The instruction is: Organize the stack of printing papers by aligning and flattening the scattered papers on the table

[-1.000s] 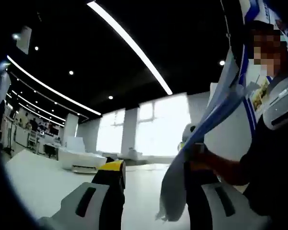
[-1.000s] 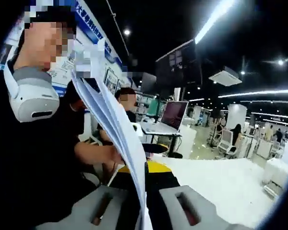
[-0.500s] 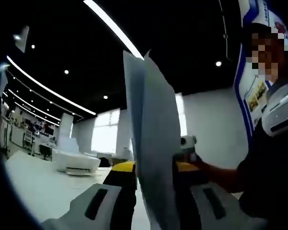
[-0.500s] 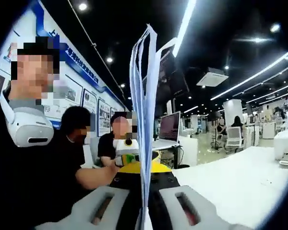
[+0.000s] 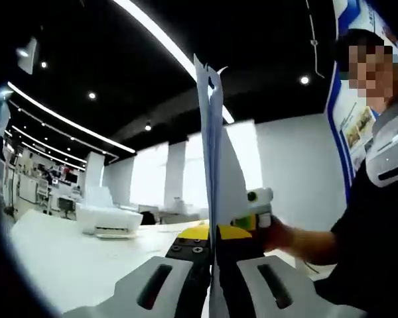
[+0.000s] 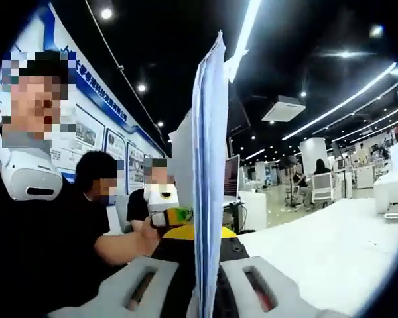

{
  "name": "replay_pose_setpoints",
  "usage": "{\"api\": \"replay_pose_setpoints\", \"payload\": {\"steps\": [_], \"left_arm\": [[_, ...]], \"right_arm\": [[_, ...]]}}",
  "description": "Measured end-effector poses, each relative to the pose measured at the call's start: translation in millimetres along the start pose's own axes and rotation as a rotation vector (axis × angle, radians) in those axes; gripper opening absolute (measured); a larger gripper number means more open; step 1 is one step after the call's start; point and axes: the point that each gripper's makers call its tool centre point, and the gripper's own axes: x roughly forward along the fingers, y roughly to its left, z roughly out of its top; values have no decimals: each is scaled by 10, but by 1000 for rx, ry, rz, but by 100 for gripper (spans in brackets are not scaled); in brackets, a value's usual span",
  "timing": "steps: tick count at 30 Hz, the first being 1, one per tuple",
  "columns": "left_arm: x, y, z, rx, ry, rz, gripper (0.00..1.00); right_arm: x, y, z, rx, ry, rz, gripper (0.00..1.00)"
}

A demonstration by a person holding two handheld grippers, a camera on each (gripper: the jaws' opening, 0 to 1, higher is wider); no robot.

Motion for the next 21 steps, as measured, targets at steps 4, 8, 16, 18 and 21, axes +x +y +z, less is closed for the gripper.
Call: {"api": "replay_pose_setpoints", "payload": {"steps": [4, 8, 16, 18, 21], "left_arm": [[24, -7, -33, 24, 38, 17, 5], [3, 106, -65, 38, 73, 71, 5], [56, 212, -200, 6, 135, 148, 6], [53, 258, -239, 20, 156, 182, 6], [34, 289, -278, 35, 175, 206, 6]], "right_arm": [[-31, -39, -38, -49, 42, -26, 0], [-144, -143, 35, -57, 32, -68, 0], [-183, -308, 17, -69, 59, -187, 0], [-169, -343, -11, -78, 65, -219, 0], [-149, -388, -70, -70, 73, -257, 0]]}}
